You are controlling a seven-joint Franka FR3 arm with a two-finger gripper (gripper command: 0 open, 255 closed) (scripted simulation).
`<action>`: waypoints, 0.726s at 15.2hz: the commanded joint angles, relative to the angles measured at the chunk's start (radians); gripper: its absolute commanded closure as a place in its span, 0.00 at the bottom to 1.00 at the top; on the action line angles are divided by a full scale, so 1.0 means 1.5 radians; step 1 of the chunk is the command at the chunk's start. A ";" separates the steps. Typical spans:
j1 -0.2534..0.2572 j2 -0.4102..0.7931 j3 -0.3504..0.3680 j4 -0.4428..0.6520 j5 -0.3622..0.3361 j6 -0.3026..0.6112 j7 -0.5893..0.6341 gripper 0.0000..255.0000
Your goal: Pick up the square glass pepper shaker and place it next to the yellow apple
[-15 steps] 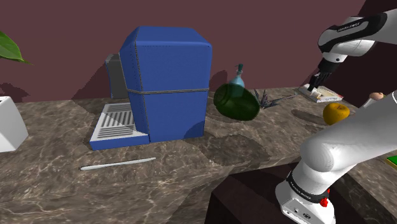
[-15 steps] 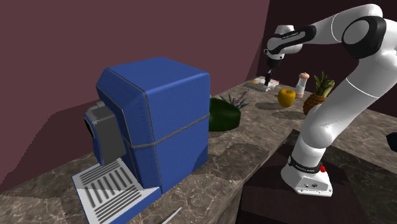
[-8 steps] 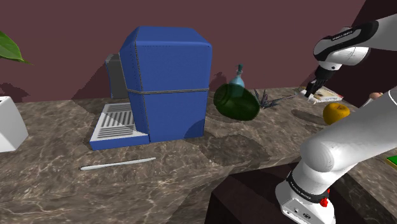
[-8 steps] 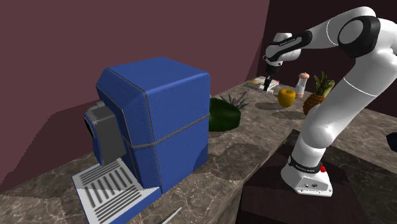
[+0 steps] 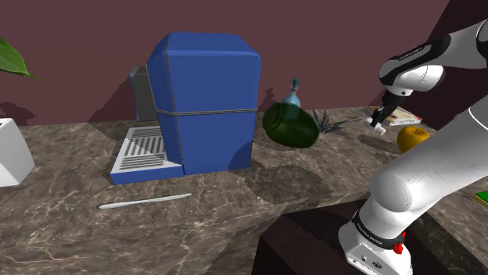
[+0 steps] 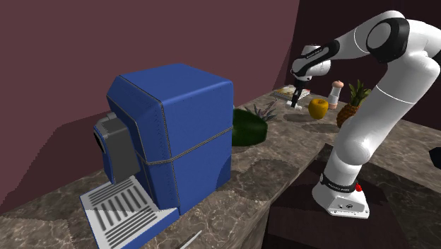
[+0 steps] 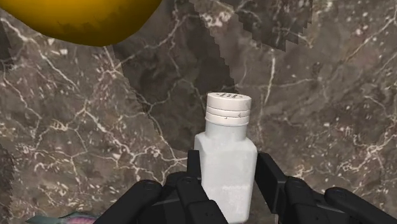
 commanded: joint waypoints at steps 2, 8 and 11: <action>0.007 0.021 -0.012 -0.015 0.015 0.032 -0.013 1.00; 0.019 0.054 -0.029 -0.031 0.045 0.073 -0.037 1.00; 0.019 0.054 -0.029 -0.031 0.045 0.073 -0.037 1.00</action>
